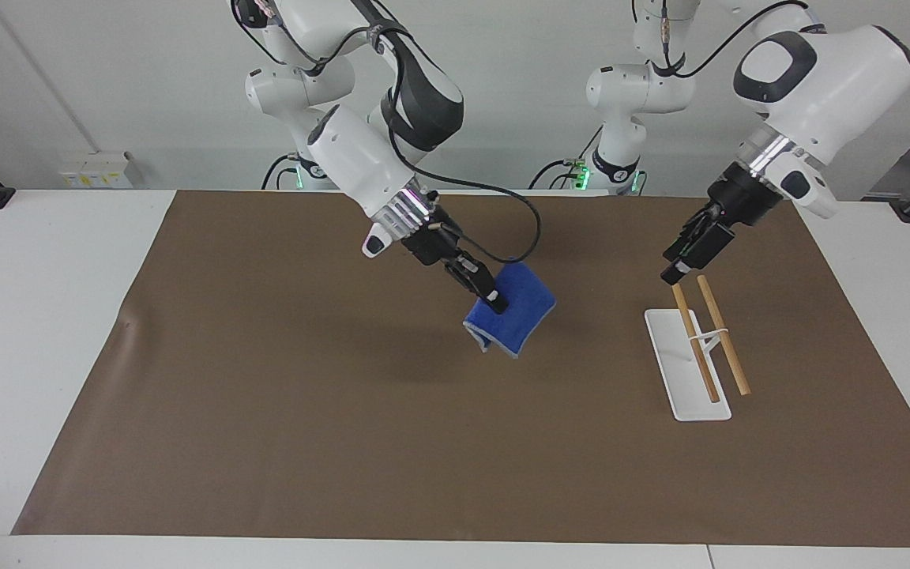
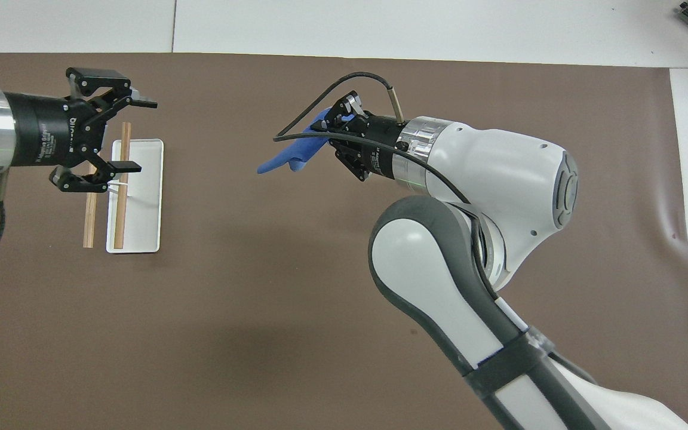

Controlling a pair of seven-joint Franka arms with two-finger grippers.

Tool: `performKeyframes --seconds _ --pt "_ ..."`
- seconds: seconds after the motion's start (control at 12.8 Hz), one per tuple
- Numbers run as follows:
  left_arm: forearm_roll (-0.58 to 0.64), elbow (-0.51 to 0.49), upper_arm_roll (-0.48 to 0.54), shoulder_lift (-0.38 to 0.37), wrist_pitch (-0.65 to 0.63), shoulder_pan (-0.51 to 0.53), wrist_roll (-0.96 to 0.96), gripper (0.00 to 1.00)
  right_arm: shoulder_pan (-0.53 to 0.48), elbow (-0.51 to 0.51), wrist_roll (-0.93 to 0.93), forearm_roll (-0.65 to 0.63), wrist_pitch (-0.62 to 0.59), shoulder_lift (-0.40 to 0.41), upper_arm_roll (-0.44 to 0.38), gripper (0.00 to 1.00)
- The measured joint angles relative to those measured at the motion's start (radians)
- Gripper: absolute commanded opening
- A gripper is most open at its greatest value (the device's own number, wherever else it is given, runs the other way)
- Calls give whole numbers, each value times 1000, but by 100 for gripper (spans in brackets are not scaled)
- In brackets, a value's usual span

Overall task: Right arm passes towel to left arm to hang
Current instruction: 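Lift the towel with the right gripper while the left gripper reaches toward it, then close the left gripper on the towel held by the right gripper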

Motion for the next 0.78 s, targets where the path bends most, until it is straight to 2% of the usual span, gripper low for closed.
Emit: performKeyframes --seconds 0.31,0.55,0.78 --pt "-2 -104 -2 -26 171 -98 -275 100 15 30 122 0 -25 16 0 0" --pt "-2 -184 -1 -60 249 -135 -360 100 26 30 145 0 -46 20 0 0" --pt "-2 -285 -2 -84 396 -193 -429 100 25 30 164 2 -82 22 0 0"
